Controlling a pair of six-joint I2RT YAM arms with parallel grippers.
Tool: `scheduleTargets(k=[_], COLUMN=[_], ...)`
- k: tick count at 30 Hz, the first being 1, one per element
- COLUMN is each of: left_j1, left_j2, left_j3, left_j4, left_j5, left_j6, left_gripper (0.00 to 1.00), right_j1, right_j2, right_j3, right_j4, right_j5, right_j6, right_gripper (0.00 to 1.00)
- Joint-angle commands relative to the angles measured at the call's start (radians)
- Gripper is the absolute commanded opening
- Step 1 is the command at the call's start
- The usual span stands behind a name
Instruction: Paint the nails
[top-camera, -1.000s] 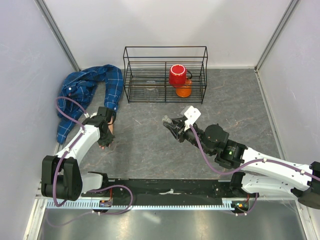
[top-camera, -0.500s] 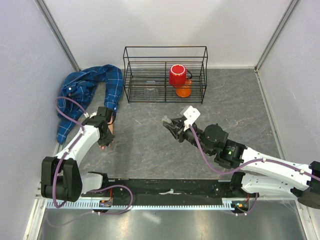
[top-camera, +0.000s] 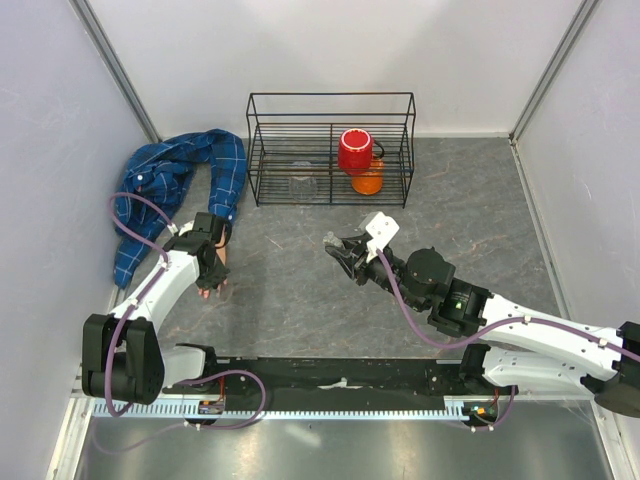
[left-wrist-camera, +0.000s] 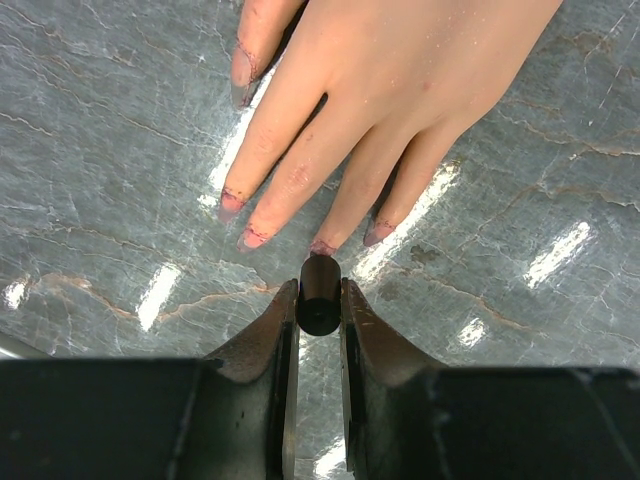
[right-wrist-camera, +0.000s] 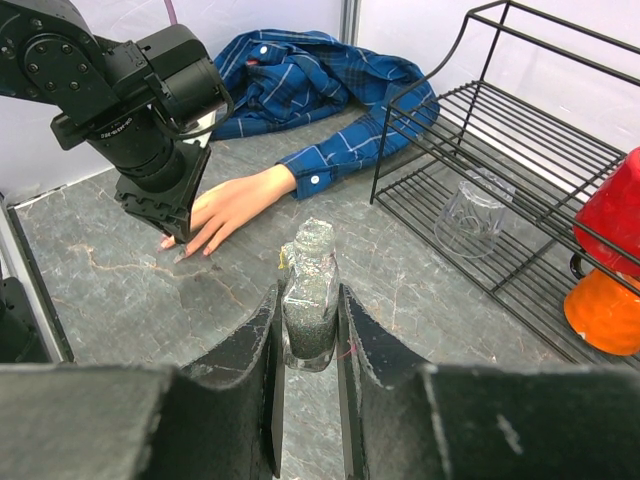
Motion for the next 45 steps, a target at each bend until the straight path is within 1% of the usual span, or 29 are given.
scheduleTargets(k=[1,24,45], left_j1=[0.007,0.018,0.018], left_j2=[0.001,0.013,0.014], left_j3=[0.012,0.014,0.006], left_j4=[0.031,0.052,-0.003], left_j5=[-0.030,-0.033,0.002], left_j6=[0.023,0.041,-0.011], left_gripper=[0.02,0.02,0.02], right_j1=[-0.005,-0.008,-0.010], right_j2=[0.003,0.006,0.006], right_j3=[0.019,0.023,0.022], right_j4=[0.037,0.035,0.037], right_j5=[-0.017,-0.026,-0.032], right_j6=[0.014,0.019,0.019], right_gripper=[0.00,0.00,0.00])
